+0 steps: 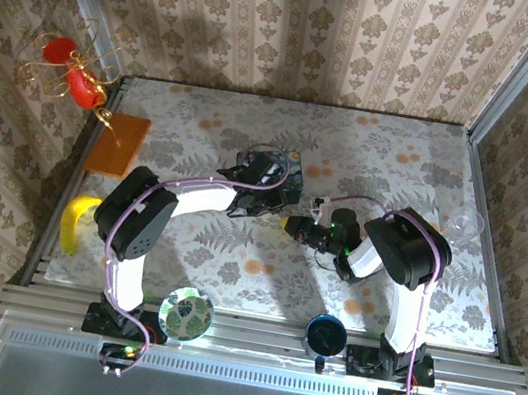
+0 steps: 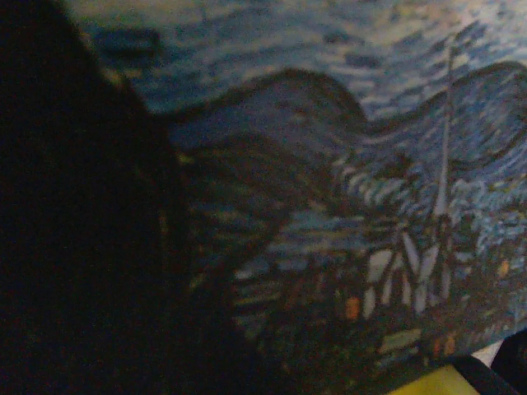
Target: Unlock a padlock with a key
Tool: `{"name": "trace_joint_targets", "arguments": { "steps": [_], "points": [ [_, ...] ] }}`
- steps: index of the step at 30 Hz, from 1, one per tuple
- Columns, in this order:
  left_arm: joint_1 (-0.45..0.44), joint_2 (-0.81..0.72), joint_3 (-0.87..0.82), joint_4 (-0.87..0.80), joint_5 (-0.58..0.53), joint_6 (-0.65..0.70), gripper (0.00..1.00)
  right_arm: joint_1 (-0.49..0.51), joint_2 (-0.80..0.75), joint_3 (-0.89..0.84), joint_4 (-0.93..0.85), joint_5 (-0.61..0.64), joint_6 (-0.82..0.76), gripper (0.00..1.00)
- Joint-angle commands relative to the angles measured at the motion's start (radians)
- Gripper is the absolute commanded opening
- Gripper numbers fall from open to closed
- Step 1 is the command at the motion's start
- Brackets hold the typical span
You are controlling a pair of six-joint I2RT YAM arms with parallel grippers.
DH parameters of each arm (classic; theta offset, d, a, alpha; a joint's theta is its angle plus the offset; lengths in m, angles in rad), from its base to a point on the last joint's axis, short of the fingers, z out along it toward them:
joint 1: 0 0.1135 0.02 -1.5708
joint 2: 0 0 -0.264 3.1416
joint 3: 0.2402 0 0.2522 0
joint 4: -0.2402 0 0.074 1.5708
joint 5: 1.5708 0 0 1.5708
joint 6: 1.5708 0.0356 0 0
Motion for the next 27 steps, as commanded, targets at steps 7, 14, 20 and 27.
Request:
{"name": "trace_joint_targets", "arguments": {
  "steps": [7,14,20,27],
  "points": [
    [-0.022,-0.027,-0.036,-0.029,0.124,-0.01,0.0,-0.017,0.007,0.072,-0.032,0.006,-0.033,0.0],
    [-0.023,-0.022,-0.045,-0.018,0.15,-0.011,0.0,-0.021,0.004,0.107,-0.09,-0.027,-0.033,0.0],
    [-0.028,-0.025,-0.051,-0.006,0.158,-0.007,0.0,-0.048,0.011,0.111,-0.055,-0.042,0.003,0.0],
    [-0.033,-0.022,-0.056,0.014,0.178,-0.007,0.0,-0.069,0.048,0.125,0.03,-0.106,0.053,0.0]
  ]
}}
